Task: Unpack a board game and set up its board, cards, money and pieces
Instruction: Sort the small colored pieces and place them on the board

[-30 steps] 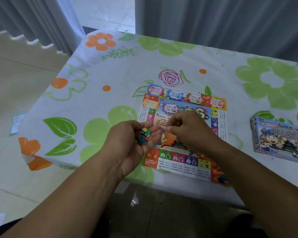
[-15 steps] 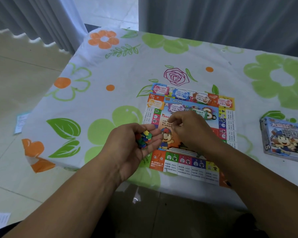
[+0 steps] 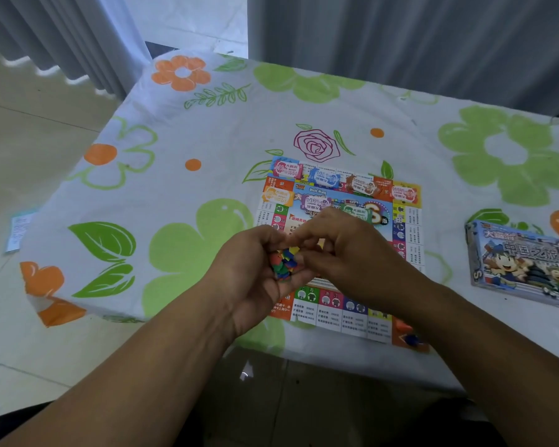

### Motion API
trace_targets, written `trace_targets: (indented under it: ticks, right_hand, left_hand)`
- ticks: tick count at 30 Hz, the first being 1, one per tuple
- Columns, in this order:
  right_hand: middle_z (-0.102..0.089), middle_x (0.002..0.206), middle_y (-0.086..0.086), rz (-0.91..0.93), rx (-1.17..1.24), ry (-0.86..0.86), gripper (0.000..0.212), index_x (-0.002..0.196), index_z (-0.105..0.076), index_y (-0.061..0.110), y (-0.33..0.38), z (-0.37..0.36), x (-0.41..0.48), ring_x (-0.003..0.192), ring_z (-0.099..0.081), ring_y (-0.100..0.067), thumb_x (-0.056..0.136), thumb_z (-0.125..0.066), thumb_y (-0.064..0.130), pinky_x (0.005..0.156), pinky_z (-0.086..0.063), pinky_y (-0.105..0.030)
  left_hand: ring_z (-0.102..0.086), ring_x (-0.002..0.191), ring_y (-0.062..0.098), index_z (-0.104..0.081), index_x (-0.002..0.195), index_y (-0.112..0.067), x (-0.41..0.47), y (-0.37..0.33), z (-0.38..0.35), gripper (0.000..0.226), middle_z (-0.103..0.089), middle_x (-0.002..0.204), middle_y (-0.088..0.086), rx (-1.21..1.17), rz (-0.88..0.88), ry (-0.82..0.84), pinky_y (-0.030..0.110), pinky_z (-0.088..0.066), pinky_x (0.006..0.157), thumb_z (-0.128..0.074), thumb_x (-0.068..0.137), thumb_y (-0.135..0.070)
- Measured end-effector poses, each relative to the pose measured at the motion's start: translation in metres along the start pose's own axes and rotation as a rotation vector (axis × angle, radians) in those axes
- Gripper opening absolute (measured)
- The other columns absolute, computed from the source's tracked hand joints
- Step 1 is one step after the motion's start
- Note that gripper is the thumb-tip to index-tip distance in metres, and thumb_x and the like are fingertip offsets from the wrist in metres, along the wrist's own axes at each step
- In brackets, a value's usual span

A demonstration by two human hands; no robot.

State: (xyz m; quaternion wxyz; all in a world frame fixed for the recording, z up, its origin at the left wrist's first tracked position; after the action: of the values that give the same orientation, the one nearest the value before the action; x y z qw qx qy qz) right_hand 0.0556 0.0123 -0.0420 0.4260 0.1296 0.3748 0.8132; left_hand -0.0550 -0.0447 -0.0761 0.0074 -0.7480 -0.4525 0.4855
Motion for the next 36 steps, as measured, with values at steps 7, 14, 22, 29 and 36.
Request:
trace_targets:
  ticks: [7, 14, 22, 29, 36]
  right_hand:
    - [-0.057, 0.091, 0.013, 0.022, -0.044, 0.019, 0.005, 0.094, -0.065, 0.025, -0.007, -0.007, 0.001, 0.078, -0.054, 0.001, 0.091, -0.068, 0.022, 0.067, -0.044, -0.020]
    - [-0.059, 0.089, 0.013, 0.071, -0.033, 0.004, 0.004, 0.095, -0.068, 0.023, -0.011, -0.009, 0.006, 0.077, -0.057, -0.002, 0.094, -0.064, 0.024, 0.068, -0.050, -0.027]
    - [-0.064, 0.077, 0.007, -0.091, 0.155, -0.131, 0.010, 0.088, -0.067, 0.019, -0.023, 0.014, 0.009, 0.062, -0.058, 0.001, 0.096, -0.063, 0.017, 0.060, -0.045, -0.022]
    - [-0.068, 0.080, 0.002, -0.377, 0.020, -0.002, 0.015, 0.083, -0.071, 0.018, -0.074, -0.001, 0.012, 0.077, -0.064, -0.014, 0.096, -0.065, 0.022, 0.074, -0.056, -0.037]
    - [-0.069, 0.084, 0.004, -0.361, -0.088, -0.026, 0.017, 0.089, -0.073, 0.015, -0.076, -0.006, 0.018, 0.079, -0.064, -0.011, 0.098, -0.060, 0.021, 0.072, -0.053, -0.033]
  left_hand:
    - [-0.073, 0.076, 0.026, -0.054, 0.125, 0.010, 0.003, 0.006, 0.004, 0.038, -0.070, 0.109, 0.026, -0.018, 0.017, -0.031, 0.035, -0.060, 0.063, -0.046, 0.090, -0.001]
    - [-0.073, 0.084, 0.030, -0.053, 0.127, 0.010, 0.007, 0.006, 0.010, 0.039, -0.069, 0.114, 0.028, -0.003, 0.032, -0.052, 0.037, -0.062, 0.069, -0.047, 0.090, -0.003]
    - [-0.072, 0.086, 0.031, -0.063, 0.111, 0.010, 0.008, 0.004, 0.004, 0.027, -0.072, 0.097, 0.023, -0.007, 0.041, -0.072, 0.037, -0.062, 0.076, -0.042, 0.098, -0.002]
    - [-0.074, 0.075, 0.025, -0.066, 0.101, 0.007, 0.004, -0.011, 0.021, 0.029, -0.075, 0.085, 0.017, 0.007, -0.070, -0.242, 0.032, -0.063, 0.068, -0.038, 0.093, 0.005]
    - [-0.073, 0.067, 0.021, -0.066, 0.095, 0.005, 0.002, -0.013, 0.023, 0.025, -0.074, 0.075, 0.014, 0.033, -0.101, -0.253, 0.032, -0.063, 0.068, -0.041, 0.093, 0.008]
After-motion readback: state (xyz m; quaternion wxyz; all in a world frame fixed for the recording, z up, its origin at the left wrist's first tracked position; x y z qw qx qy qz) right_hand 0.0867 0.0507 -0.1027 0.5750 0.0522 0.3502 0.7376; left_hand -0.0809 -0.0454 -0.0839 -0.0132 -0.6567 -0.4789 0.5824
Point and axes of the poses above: each hand's wrist, its own x-axis towards the middle knuckle, its own z-axis out of the back of the hand, y = z × x, the point moved 6 cm from there along x, towards the middle knuckle
